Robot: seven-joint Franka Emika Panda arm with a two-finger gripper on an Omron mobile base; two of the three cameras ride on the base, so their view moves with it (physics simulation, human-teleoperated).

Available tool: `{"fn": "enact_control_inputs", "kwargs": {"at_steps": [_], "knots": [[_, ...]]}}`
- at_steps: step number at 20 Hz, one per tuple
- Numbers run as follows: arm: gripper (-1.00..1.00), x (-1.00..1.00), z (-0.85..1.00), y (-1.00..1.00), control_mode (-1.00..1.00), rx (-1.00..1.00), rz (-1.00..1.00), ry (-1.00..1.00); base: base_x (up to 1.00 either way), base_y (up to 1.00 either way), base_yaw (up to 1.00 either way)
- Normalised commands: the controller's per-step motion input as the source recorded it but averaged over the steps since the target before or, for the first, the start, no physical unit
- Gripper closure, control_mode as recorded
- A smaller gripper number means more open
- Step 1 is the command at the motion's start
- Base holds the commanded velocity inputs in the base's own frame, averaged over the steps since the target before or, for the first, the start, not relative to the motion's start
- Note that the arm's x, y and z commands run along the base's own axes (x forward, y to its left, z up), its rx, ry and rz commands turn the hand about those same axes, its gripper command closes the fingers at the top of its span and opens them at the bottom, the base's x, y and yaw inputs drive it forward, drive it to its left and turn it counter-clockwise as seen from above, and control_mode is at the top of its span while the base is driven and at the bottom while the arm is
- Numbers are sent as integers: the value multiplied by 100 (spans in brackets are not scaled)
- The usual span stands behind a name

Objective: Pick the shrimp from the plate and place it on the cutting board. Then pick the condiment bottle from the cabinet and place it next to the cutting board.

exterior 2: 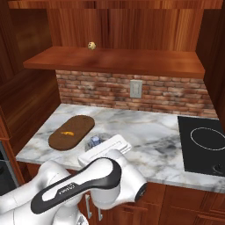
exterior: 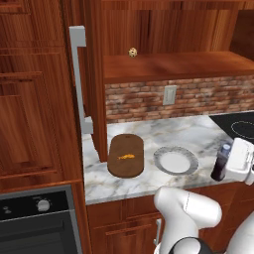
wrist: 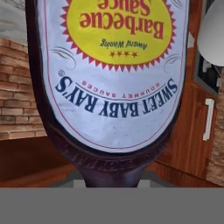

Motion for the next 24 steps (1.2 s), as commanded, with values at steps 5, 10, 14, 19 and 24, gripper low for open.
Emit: {"fn": "enact_control_inputs", "kwargs": {"at_steps": [5,10,14,19,24], "knots": [[100,11,-17,-1,-100,0,-7,0,0,0,0],[100,18,-10,0,-100,0,-3,0,0,0,0],[100,20,-10,0,-100,0,-1,0,0,0,0],[100,19,-11,-4,-100,0,0,0,0,0,0],[100,12,-9,-15,-100,0,0,0,0,0,0]]}}
